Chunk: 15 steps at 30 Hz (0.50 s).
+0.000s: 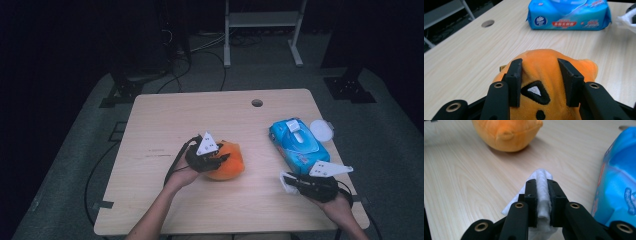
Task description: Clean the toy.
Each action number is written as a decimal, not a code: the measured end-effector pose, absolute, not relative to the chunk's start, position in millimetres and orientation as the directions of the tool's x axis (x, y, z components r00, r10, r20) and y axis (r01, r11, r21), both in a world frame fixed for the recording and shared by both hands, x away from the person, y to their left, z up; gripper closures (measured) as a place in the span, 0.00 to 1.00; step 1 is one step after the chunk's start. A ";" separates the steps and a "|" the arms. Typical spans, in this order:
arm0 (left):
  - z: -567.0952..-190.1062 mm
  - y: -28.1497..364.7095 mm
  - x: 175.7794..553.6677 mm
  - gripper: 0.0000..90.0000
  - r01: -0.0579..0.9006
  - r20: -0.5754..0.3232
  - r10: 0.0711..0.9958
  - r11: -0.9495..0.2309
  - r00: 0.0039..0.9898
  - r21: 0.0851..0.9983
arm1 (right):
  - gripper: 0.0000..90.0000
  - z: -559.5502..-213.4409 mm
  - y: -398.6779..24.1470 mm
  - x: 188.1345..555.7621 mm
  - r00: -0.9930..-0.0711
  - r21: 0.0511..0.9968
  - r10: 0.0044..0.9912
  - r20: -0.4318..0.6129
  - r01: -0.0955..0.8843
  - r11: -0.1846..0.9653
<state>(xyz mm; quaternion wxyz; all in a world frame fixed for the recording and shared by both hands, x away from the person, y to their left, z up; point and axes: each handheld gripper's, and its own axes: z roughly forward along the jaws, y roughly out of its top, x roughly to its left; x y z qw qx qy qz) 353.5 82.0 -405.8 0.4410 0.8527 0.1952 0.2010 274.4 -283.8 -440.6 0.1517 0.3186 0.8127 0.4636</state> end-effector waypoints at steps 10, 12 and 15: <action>-410.3 89.2 348.9 0.53 0.181 0.121 0.504 -0.508 0.855 0.842 | 0.74 -449.0 -283.3 277.7 -0.756 0.829 0.651 0.064 0.404 0.387; -409.8 90.6 348.8 0.49 0.186 0.113 0.508 -0.500 0.854 0.846 | 0.70 -448.6 -285.0 277.9 -0.755 0.833 0.650 0.079 0.409 0.374; -407.8 94.0 348.2 0.46 0.197 0.092 0.511 -0.482 0.855 0.854 | 0.67 -447.4 -287.0 277.3 -0.757 0.841 0.648 0.084 0.403 0.362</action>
